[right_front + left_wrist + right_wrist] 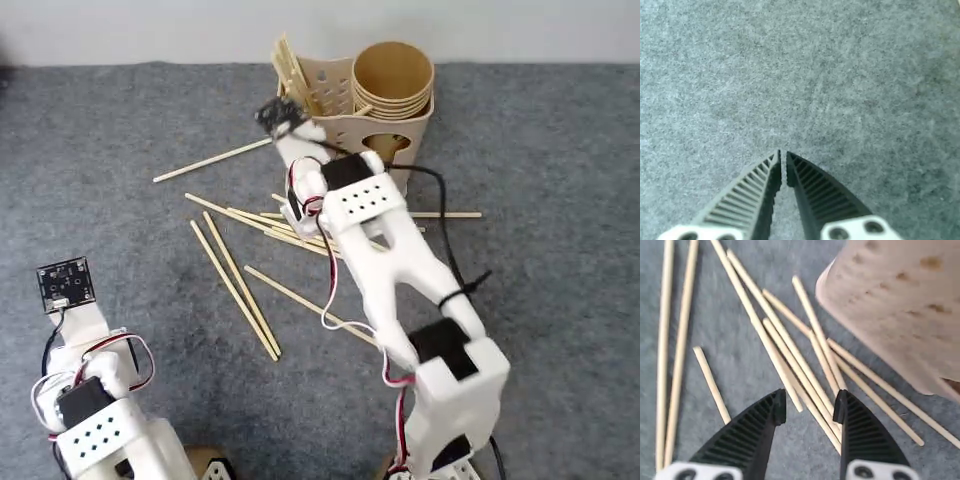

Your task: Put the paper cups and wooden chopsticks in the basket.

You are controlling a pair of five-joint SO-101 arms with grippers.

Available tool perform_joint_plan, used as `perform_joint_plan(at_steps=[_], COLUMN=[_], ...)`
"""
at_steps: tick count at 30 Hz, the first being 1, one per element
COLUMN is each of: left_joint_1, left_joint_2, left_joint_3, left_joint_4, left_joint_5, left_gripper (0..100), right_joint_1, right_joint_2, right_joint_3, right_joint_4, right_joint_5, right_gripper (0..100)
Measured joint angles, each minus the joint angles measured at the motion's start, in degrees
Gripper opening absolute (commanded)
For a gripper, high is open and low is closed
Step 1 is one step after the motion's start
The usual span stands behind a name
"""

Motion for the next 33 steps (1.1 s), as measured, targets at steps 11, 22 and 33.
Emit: perform_joint_plan(at_steps=[11,22,33], left_joint_1=[0.0,0.0,0.0], left_joint_2=[0.0,0.0,0.0], left_joint_3=[0.0,0.0,0.0], left_joint_4=[0.0,0.0,0.0], left_joint_5=[0.0,0.0,0.0], left_gripper=[1,1,1], right_joint_1=[-9.58,-11.52,-11.25], right_joint_2=[5.1,15.74,13.45], right_joint_3=[0.09,-0.09,0.09], right_joint_4=[6.33,2.81,2.99], right_joint_5=[2.37,2.73,2.73], right_gripper=[16.5,3.4,0.8])
